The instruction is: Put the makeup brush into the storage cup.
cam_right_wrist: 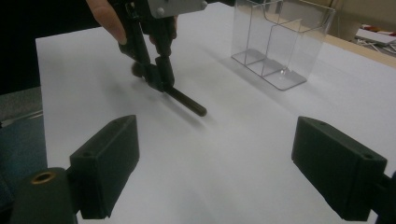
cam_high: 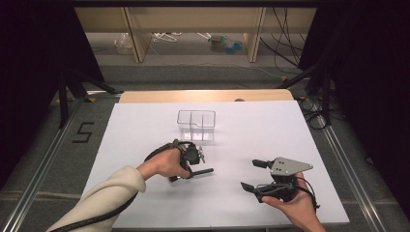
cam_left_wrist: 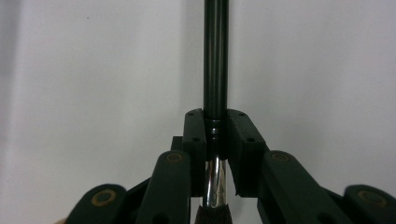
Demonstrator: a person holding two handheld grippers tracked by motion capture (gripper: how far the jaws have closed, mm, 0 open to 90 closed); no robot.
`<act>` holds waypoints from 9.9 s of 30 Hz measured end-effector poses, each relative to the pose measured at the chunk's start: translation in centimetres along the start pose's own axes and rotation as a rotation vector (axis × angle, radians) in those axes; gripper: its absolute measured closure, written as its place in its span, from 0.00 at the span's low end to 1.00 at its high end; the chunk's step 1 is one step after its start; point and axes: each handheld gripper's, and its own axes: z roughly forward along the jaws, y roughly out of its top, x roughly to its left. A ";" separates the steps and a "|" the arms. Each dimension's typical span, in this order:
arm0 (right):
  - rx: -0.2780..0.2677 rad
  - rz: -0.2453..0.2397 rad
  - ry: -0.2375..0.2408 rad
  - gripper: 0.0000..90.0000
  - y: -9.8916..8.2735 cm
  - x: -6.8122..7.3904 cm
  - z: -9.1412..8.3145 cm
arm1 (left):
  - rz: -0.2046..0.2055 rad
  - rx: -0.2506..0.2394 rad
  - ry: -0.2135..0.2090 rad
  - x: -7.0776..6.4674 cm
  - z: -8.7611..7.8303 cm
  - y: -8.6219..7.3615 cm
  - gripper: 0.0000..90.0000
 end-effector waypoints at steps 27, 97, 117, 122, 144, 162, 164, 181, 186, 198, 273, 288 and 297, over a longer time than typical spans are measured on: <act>0.011 -0.013 0.045 0.18 0.0 0.2 0.6 | 0.043 -0.025 -0.003 -2.5 -2.2 -0.3 0.87; 0.082 -0.100 0.225 0.56 0.6 2.0 3.5 | 0.271 -0.121 -0.019 -8.0 -5.1 5.5 0.87; 0.085 -0.133 0.285 0.82 0.7 2.4 3.7 | 0.333 -0.115 0.001 -8.3 -5.2 6.0 0.86; 0.094 -0.145 0.302 0.87 0.7 2.5 3.7 | 0.372 -0.105 0.011 -8.4 -5.2 6.1 0.86; 0.077 -0.126 0.241 0.88 1.0 2.1 2.9 | 0.286 -0.306 0.082 -7.6 -7.5 1.5 0.32; 0.052 -0.104 0.200 0.88 1.0 1.3 2.1 | 0.076 -0.480 0.135 -6.3 -6.2 -6.8 0.25; 0.052 -0.102 0.201 0.88 1.0 1.3 2.0 | 0.051 -0.487 0.135 -6.2 -5.8 -7.4 0.25; 0.031 -0.089 0.184 0.88 1.2 0.8 1.2 | -0.083 -0.695 0.154 -6.3 -3.1 -10.1 0.25; 0.007 -0.080 0.173 0.88 1.2 0.7 1.1 | -0.115 -0.744 0.168 -6.1 -2.9 -10.8 0.25; -0.049 -0.060 0.157 0.88 1.7 0.4 0.8 | -0.220 -0.879 0.142 -5.8 -3.1 -11.2 0.25; -0.222 0.032 0.146 0.88 4.6 0.0 4.1 | -0.249 -0.933 0.126 -5.7 -3.0 -10.6 0.24; -0.235 0.025 0.167 0.88 5.0 0.2 4.9 | -0.277 -0.955 0.100 -5.8 -2.9 -10.2 0.24; -0.249 -0.002 0.159 0.88 5.3 0.3 5.4 | -0.327 -1.053 0.050 -5.3 -3.3 -8.8 0.25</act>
